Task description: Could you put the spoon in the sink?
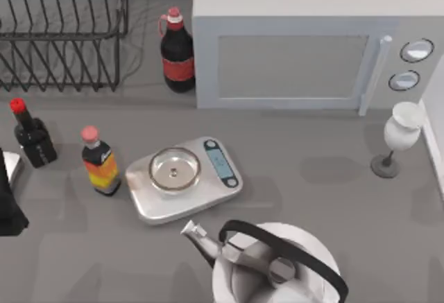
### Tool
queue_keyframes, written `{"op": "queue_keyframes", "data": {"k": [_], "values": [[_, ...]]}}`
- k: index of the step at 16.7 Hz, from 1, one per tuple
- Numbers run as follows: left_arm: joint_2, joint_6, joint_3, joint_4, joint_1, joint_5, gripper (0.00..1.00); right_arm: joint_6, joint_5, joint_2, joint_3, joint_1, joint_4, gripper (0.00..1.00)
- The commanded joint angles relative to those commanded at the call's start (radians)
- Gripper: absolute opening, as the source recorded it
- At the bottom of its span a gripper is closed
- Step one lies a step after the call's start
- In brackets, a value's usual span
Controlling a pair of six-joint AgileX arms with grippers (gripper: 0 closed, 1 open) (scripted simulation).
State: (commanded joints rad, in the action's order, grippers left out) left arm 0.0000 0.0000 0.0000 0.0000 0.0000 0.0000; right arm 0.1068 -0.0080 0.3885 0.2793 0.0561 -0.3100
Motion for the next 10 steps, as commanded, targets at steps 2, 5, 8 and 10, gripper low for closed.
{"op": "queue_keyframes", "data": {"k": [2, 5, 8, 10], "values": [[0.000, 0.000, 0.000, 0.000, 0.000, 0.000, 1.00, 0.044, -0.002, 0.189, 0.105, 0.023, -0.127, 1.00], [0.000, 0.000, 0.000, 0.000, 0.000, 0.000, 1.00, 0.110, -0.004, 0.478, 0.260, 0.061, -0.319, 1.00], [0.000, 0.000, 0.000, 0.000, 0.000, 0.000, 1.00, 0.170, -0.004, 0.717, 0.404, 0.096, -0.487, 1.00], [0.000, 0.000, 0.000, 0.000, 0.000, 0.000, 1.00, 0.203, -0.004, 0.835, 0.487, 0.115, -0.577, 1.00]]}}
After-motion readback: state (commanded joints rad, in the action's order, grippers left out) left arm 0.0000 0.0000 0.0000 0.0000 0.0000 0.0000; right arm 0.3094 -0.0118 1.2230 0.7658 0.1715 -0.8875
